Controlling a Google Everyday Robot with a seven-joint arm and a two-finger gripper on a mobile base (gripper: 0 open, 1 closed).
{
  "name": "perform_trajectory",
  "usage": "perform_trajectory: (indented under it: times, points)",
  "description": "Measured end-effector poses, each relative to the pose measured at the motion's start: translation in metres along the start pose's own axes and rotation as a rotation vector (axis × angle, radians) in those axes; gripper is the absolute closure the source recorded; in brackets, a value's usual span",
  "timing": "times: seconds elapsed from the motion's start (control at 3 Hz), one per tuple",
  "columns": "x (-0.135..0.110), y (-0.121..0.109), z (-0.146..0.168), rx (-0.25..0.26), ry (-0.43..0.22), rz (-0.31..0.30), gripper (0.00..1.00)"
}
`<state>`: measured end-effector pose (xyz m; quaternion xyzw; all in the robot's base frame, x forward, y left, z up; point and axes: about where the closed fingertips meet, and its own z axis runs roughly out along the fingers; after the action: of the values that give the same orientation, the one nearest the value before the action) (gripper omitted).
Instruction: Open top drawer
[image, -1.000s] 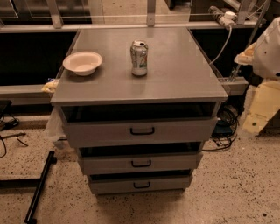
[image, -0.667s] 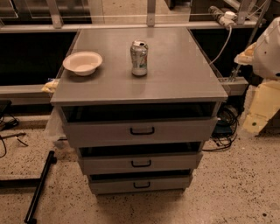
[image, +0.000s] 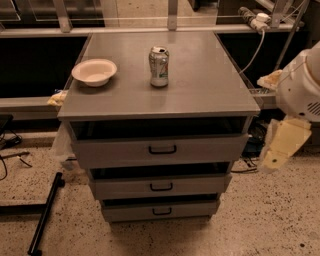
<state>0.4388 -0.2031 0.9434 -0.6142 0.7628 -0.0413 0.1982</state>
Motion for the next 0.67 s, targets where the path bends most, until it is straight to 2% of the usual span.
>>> perform_trajectory:
  times: [0.33,0.67]
  points:
    - [-0.003,0.01,0.041,0.003,-0.048,-0.037,0.0]
    - [-0.008,0.019,0.082,-0.017,-0.087,-0.071,0.0]
